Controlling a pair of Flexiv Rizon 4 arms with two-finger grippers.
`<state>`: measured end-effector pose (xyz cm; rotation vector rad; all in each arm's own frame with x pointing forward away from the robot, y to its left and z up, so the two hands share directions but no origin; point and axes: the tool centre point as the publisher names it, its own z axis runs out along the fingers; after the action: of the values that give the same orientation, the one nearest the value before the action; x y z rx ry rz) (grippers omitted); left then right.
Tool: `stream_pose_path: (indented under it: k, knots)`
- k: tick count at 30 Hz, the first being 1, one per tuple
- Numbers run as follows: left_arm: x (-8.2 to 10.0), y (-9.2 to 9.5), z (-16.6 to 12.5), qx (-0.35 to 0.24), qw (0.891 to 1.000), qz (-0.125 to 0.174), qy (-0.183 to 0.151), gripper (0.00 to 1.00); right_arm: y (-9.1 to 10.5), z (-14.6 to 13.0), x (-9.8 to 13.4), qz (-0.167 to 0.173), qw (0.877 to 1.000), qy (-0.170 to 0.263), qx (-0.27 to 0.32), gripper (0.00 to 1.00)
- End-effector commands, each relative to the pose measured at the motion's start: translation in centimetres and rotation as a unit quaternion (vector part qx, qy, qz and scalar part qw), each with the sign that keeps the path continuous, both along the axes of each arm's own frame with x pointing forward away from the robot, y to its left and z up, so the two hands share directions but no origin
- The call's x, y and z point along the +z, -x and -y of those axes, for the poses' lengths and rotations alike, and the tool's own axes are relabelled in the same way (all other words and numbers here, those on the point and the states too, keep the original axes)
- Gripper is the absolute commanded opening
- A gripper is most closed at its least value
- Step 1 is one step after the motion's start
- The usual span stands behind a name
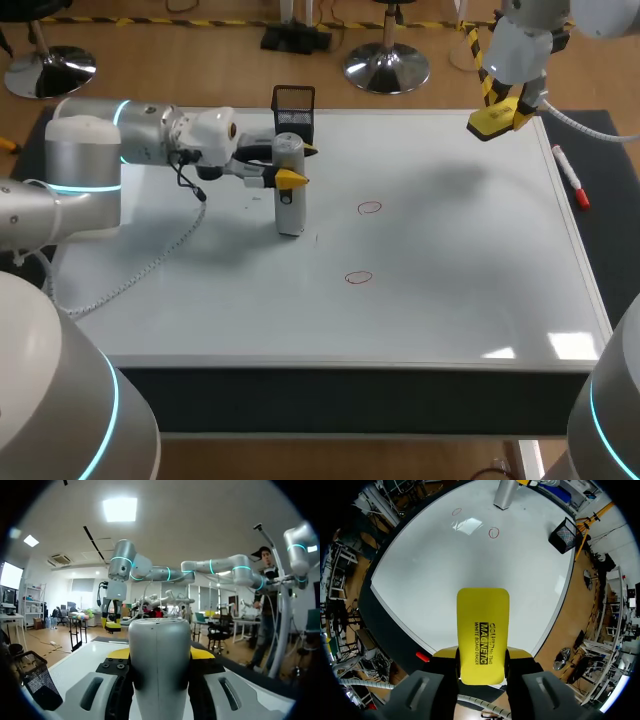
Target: Pick up the inspection probe, press it on each red-marked spot on the whiteboard one by one, put down the probe, pick up the eraser, and wipe off all the red marks.
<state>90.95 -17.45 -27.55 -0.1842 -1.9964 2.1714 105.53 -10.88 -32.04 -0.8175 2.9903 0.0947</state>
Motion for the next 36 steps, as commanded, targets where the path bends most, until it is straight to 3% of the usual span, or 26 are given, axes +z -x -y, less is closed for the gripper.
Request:
stream_pose_path:
  k: [1,10,17,36]
  knots:
    - [0.2,-0.1,0.0,-0.001,1.000,0.004,0.003,0.00,-0.1,0.1,0.1,-0.001,1.000,0.002,0.001,0.00]
    - [2.4,-0.2,-0.5,0.003,1.000,0.018,0.014,0.00,-0.1,0.1,0.1,-0.001,1.000,0.002,0.001,0.00]
    - [3.1,-1.3,-1.8,0.020,1.000,0.018,0.010,0.00,-0.1,0.1,0.1,-0.001,1.000,0.002,0.001,0.00]
    - [5.3,-7.4,-10.0,0.121,0.992,0.037,-0.002,0.00,-0.1,0.1,0.1,-0.001,1.000,0.002,0.001,0.00]
